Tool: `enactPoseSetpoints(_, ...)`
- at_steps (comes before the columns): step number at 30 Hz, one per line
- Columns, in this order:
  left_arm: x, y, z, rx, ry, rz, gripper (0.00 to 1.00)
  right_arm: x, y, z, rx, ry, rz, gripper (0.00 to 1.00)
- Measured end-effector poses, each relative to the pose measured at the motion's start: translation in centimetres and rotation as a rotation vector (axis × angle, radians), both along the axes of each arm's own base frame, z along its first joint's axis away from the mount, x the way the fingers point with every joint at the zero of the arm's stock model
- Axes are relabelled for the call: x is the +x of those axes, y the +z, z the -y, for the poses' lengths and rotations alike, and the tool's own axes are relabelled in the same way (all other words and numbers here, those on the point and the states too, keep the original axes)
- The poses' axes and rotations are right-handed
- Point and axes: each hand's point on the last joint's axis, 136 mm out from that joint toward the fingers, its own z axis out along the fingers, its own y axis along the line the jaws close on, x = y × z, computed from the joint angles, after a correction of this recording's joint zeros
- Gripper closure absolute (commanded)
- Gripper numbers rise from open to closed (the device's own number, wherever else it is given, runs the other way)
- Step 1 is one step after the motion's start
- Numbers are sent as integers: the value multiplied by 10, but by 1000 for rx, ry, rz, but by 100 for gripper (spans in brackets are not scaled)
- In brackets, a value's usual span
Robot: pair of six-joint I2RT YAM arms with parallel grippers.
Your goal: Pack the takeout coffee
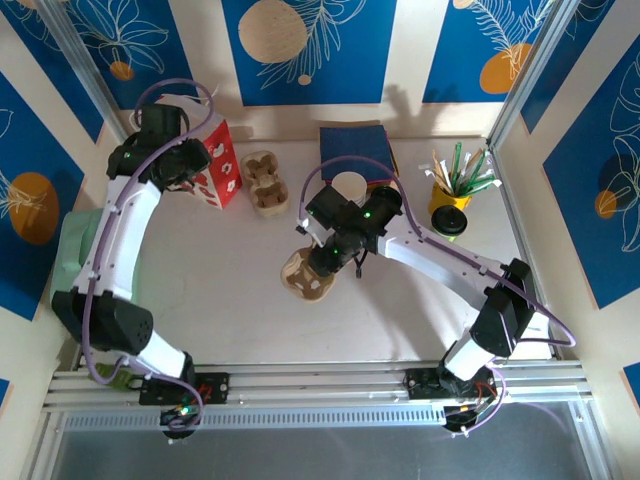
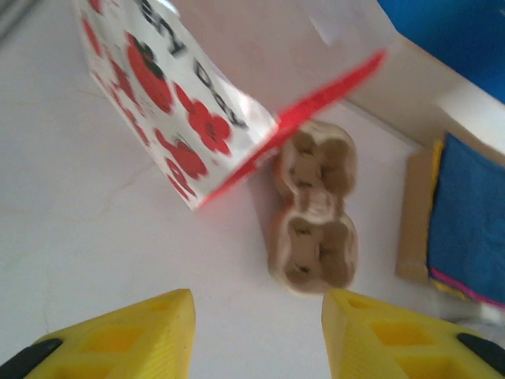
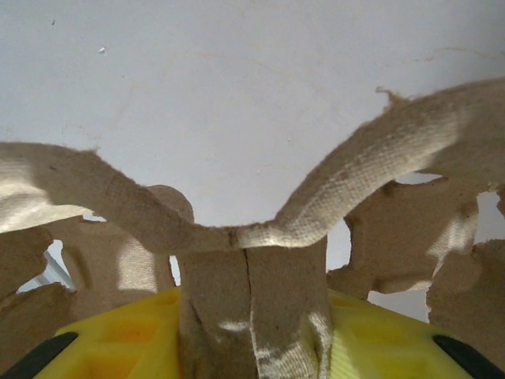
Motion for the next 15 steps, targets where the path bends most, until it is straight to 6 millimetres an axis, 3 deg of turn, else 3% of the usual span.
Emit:
enactPoseSetpoints(3,14,-1,-14,32,77,-3,55,-4,-5,1,-5,4,-18,62)
enactPoseSetpoints(5,21,-2,-23,52,124,-5,64,-5,-8,1,-7,6,-25,61)
enactPoseSetpoints(9,41,2,-40,97,229,13,73,-7,-10,2,-10,9,-36,62)
enactPoseSetpoints(13,62,1,-51,132,302,28,74,-9,-11,2,-8,11,-37,61)
enactPoseSetpoints(15,72,-1,-54,144,325,30,70,-10,-12,4,-8,12,-40,61)
